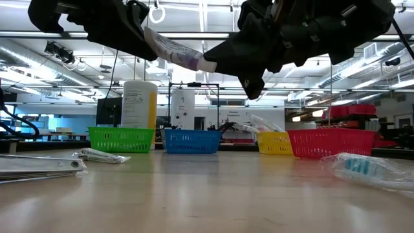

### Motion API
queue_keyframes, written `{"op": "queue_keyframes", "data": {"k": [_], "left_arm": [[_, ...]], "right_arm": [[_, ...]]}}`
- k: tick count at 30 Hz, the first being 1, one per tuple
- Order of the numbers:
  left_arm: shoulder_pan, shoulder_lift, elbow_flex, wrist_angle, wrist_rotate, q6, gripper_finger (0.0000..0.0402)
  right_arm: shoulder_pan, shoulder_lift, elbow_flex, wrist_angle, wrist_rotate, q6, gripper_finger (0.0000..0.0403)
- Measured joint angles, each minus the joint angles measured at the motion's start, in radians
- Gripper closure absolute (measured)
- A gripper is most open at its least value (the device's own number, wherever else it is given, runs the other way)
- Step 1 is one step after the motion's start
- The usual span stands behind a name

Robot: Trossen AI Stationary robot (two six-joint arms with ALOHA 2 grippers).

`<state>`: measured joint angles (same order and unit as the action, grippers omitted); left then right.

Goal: Pick & Place Travel size toiletries
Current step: Put the white toothpaste into the green bin

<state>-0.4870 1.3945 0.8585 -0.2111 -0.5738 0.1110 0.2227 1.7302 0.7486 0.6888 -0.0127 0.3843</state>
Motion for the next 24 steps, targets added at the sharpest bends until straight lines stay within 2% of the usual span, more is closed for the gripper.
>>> {"op": "queue_keyframes", "data": {"k": [3, 6, 14, 19, 24], "left_arm": [[0.000, 0.000, 0.000, -0.003, 0.000, 0.000, 0.0392], [0.000, 0.000, 0.000, -0.005, -0.012, -0.004, 0.0395], [0.000, 0.000, 0.000, -0.039, -0.064, -0.026, 0.0397], [0.007, -0.019, 0.001, -0.188, -0.212, -0.107, 0.0398], [0.078, -0.078, 0.001, -0.405, -0.251, -0.284, 0.0398]], "right_arm": [[-0.006, 0.000, 0.000, 0.000, -0.004, 0.000, 0.0352], [-0.010, 0.000, 0.000, 0.001, -0.004, 0.000, 0.0346], [-0.024, 0.000, 0.000, -0.005, 0.030, -0.061, 0.0268], [-0.062, 0.000, 0.000, -0.061, 0.156, -0.062, 0.0242], [-0.095, 0.000, 0.000, -0.178, 0.231, -0.062, 0.0240]]}}
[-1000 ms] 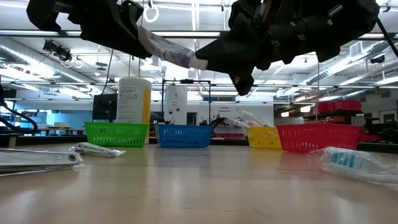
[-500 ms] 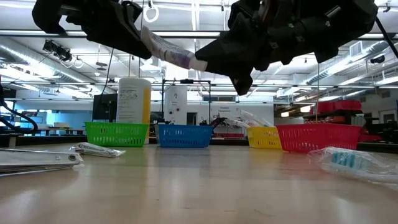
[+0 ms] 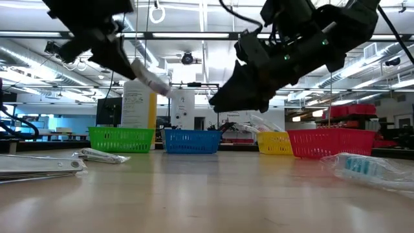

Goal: Pick & Place Travel size toiletries
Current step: Put the white toothpaste into the green bin

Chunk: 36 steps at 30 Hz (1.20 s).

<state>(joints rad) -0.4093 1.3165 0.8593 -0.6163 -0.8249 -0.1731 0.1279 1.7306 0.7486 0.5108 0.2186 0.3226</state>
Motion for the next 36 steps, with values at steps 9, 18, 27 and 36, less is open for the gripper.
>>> {"op": "queue_keyframes", "data": {"k": [9, 18, 27, 36], "left_arm": [[0.311, -0.116, 0.000, -0.304, 0.068, -0.240, 0.0396], [0.596, -0.103, -0.001, -0.300, 0.242, -0.186, 0.0397], [0.753, -0.041, -0.064, -0.191, 0.458, -0.134, 0.0397], [0.765, -0.025, -0.119, -0.051, 0.506, -0.147, 0.0348]], "right_arm": [[-0.017, 0.000, 0.000, -0.035, 0.019, 0.000, 0.0240], [-0.017, 0.000, 0.000, -0.036, 0.069, -0.127, 0.0239], [-0.017, 0.000, 0.000, -0.028, 0.068, -0.137, 0.0239], [-0.017, 0.001, 0.001, -0.031, 0.067, -0.137, 0.0239]]}}
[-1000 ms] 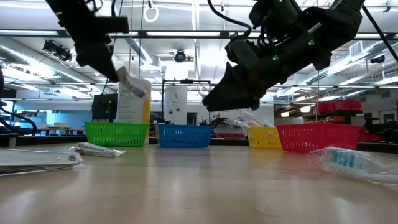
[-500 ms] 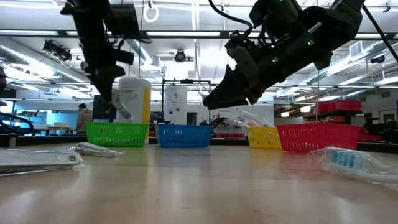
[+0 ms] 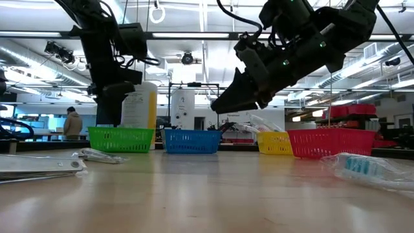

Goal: Pick & Place Travel size toiletries
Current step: Put the white toothpaste into the green bin, then put the silver nail cutter into the red bin

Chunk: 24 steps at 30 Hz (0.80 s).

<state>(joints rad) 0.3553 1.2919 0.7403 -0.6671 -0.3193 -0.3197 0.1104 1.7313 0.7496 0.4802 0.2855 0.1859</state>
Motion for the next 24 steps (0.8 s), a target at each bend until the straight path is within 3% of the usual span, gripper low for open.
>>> {"op": "queue_keyframes", "data": {"k": [6, 13, 17, 24], "left_arm": [[0.000, 0.000, 0.000, -0.061, 0.023, -0.006, 0.0308], [0.000, -0.003, 0.033, -0.166, -0.122, 0.025, 0.0274], [0.000, -0.003, 0.099, -0.196, -0.185, 0.035, 0.0267], [0.000, -0.004, 0.207, -0.185, -0.189, 0.092, 0.0271]], "right_arm": [[0.000, -0.001, 0.000, 0.106, 0.000, 0.034, 0.0239], [0.000, 0.000, 0.000, 0.183, 0.000, 0.034, 0.0239], [0.000, 0.000, 0.000, 0.174, 0.000, 0.034, 0.0239], [0.000, 0.000, -0.001, 0.176, 0.000, 0.034, 0.0239]]}}
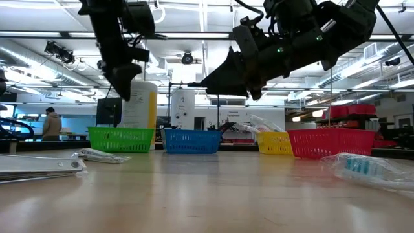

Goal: Pick & Place Travel size toiletries
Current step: Put the silver nail cutter into the red bin

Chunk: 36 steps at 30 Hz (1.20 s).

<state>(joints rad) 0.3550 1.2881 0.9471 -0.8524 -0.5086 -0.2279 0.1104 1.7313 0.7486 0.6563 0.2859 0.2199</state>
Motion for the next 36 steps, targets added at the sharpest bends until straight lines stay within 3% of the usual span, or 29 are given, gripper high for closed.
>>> {"op": "queue_keyframes", "data": {"k": [4, 11, 14, 22, 29, 36], "left_arm": [[-0.002, 0.000, 0.031, 0.007, 0.047, 0.014, 0.0271], [-0.058, 0.000, 0.030, 0.078, 0.379, 0.211, 0.0275], [-0.101, 0.000, 0.030, 0.120, 0.451, 0.268, 0.0274], [-0.197, 0.000, 0.030, 0.247, 0.465, 0.345, 0.0273], [-0.243, 0.000, 0.030, 0.239, 0.465, 0.294, 0.0273], [-0.311, 0.000, 0.030, 0.230, 0.465, 0.266, 0.0273]], "right_arm": [[0.000, 0.000, 0.000, -0.001, 0.000, 0.000, 0.0239], [0.000, 0.000, 0.000, -0.001, 0.000, 0.000, 0.0239], [0.000, 0.000, 0.000, -0.001, 0.000, 0.000, 0.0239], [0.000, 0.000, 0.000, -0.001, -0.001, 0.005, 0.0239], [0.002, 0.000, 0.000, -0.001, -0.001, 0.053, 0.0239], [0.002, 0.000, 0.000, -0.002, -0.001, 0.003, 0.0239]]}}
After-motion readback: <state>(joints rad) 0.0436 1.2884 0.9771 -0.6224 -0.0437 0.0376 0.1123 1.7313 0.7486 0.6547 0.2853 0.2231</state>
